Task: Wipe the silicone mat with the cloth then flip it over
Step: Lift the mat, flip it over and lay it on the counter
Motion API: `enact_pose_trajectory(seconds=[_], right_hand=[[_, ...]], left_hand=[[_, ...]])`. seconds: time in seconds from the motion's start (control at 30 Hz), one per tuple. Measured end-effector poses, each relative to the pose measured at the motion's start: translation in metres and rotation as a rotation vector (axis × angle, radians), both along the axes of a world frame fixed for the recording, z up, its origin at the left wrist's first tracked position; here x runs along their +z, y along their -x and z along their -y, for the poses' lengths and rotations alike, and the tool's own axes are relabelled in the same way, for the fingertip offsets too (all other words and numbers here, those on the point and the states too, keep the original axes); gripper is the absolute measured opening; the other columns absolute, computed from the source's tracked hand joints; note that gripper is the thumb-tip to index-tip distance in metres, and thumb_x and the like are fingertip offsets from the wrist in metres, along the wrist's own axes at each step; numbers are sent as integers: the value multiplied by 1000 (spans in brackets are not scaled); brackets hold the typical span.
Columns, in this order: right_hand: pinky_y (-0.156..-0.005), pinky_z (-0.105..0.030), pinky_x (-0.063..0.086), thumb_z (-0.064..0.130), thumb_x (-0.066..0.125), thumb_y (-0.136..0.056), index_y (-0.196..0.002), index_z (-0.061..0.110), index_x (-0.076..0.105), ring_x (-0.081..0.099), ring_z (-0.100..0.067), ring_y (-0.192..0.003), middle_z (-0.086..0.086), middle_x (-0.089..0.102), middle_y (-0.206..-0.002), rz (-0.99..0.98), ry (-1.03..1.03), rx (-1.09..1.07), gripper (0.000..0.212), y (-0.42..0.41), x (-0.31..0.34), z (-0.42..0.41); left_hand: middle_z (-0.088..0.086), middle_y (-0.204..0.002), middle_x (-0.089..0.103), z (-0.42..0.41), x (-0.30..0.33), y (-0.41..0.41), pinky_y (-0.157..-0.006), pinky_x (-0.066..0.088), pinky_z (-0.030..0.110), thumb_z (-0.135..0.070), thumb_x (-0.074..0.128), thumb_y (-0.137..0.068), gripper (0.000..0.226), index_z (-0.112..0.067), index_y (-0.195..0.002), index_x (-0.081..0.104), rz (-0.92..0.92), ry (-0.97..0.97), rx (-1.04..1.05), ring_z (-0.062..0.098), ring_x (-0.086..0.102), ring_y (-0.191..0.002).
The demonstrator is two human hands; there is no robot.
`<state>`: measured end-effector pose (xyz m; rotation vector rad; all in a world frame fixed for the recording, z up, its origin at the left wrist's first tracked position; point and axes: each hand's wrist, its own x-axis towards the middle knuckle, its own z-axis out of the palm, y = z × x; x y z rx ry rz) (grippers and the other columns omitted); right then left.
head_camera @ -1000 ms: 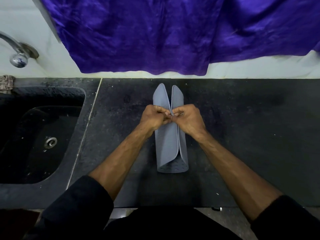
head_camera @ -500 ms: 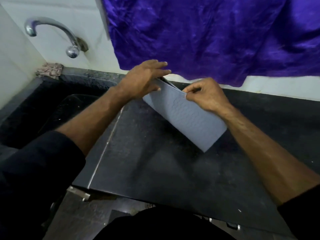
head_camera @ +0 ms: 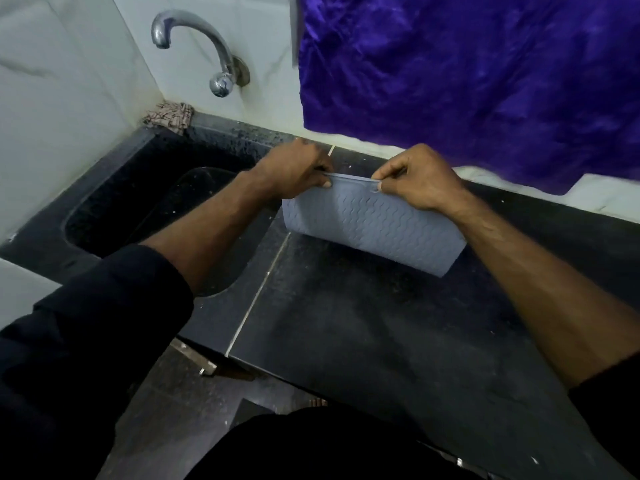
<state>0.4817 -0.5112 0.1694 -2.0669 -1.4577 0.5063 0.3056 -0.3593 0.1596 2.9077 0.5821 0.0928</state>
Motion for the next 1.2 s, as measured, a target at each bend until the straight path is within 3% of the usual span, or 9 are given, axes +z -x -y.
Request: enact_pose_trajectory(seconds=[0.2,0.53,0.77,1.0,1.1,1.2], right_hand=[[-81,-30,54,14,73,-81,-94,21,77,65,-4,-86,9,73,-92,17,50,-44,15,-2,-17,-16],[-73,-19,45,11,71,-83,-97,15,76,61,1,-81,7,71,-93,10,79,-63,15,3,-32,-20],[-72,-22,48,6,65,-87,-98,12,75,58,-1,-71,6,66,-89,99,49,-5,17,15,-63,-11],[-80,-35,53,9,67,-86,-109,10,70,62,-19,-88,-5,65,-99,156,-9,38,23,17,-96,-4],[-98,-35,45,21,69,-86,-124,12,62,56,-20,-114,-7,62,-123,152,35,61,39,24,-109,6],[-113,-38,30,37,68,-86,-133,17,56,36,-20,-135,-4,44,-147,161,126,65,53,36,-129,19]], left_hand=[[2,-115,69,-13,-20,-2,-78,49,34,-30,60,-93,26,-20,-115,68,-14,65,32,23,64,-100],[1,-115,69,-19,-41,-1,-79,49,34,-32,60,-93,27,-20,-115,68,-26,109,40,22,64,-101],[5,-125,64,-21,-60,9,-93,50,40,-34,49,-99,36,-15,-127,60,-54,244,-15,23,62,-109],[12,-130,60,-38,-77,28,-95,47,36,-25,47,-100,41,-11,-139,48,174,347,261,27,59,-114],[12,-125,62,-41,-86,37,-90,50,37,-25,48,-100,41,-11,-138,47,171,389,319,26,61,-108],[11,-123,63,-40,-98,46,-91,51,39,-26,51,-99,39,-12,-135,49,162,428,363,26,62,-108]])
